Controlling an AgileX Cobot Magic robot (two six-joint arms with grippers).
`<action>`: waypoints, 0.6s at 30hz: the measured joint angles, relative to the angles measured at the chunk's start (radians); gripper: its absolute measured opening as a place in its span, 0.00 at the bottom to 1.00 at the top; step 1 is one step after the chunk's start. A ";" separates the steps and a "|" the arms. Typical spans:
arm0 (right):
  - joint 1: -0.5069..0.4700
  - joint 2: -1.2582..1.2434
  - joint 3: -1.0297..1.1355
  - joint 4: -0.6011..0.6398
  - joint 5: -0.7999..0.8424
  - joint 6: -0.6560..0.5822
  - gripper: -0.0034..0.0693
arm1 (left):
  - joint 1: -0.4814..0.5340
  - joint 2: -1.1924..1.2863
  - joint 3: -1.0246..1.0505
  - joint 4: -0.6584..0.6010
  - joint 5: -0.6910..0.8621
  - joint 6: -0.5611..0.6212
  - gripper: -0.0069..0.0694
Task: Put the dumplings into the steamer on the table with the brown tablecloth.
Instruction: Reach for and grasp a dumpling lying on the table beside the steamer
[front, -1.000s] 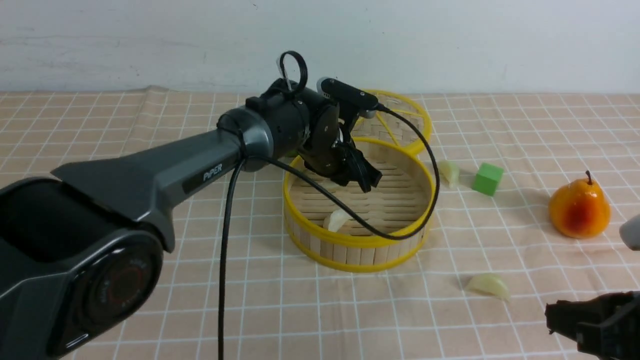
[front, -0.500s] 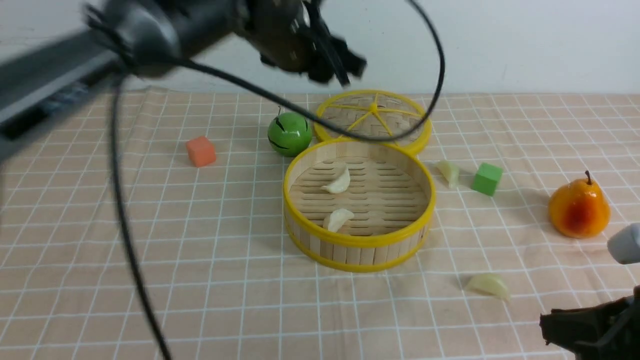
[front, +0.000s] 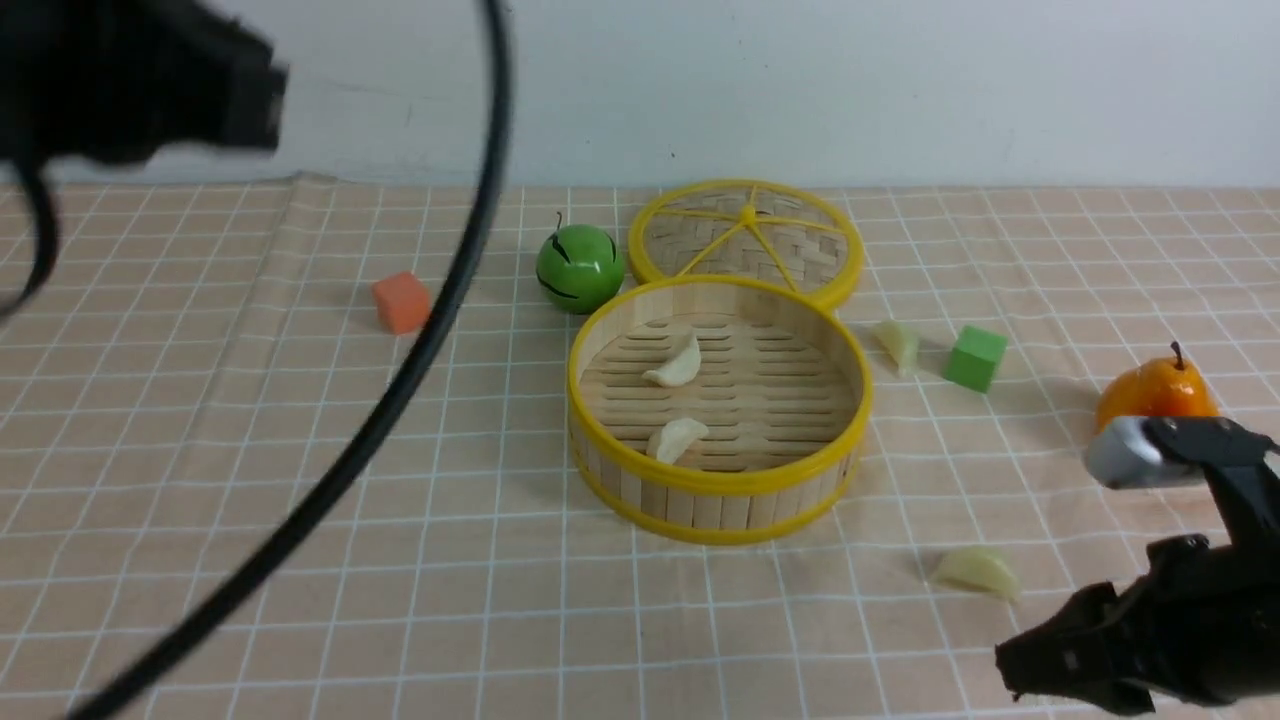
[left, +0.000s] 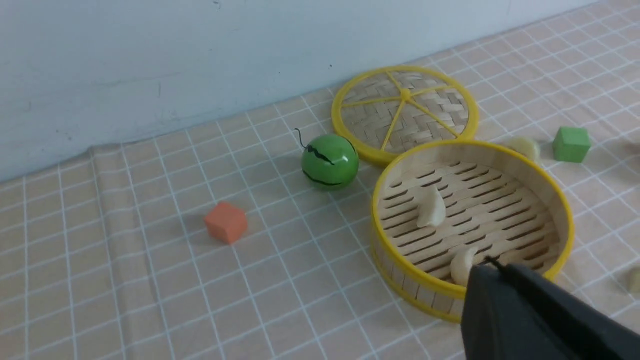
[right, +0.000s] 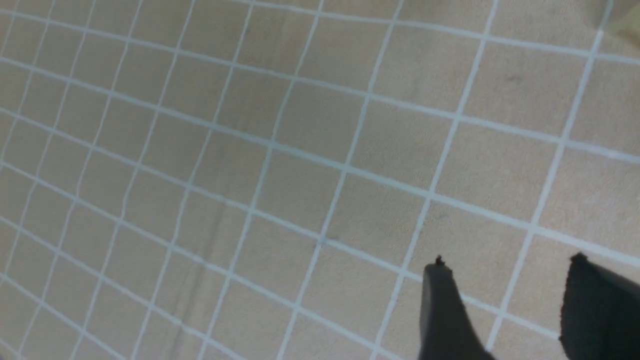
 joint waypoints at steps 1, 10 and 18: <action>0.000 0.023 -0.030 -0.023 0.001 0.005 0.53 | 0.000 -0.072 0.077 0.016 -0.031 -0.052 0.07; 0.000 0.285 -0.275 -0.271 -0.031 0.039 0.56 | 0.000 -0.562 0.453 0.144 0.096 -0.313 0.07; 0.000 0.540 -0.450 -0.333 -0.039 -0.029 0.59 | 0.000 -0.637 0.614 0.197 0.117 -0.290 0.07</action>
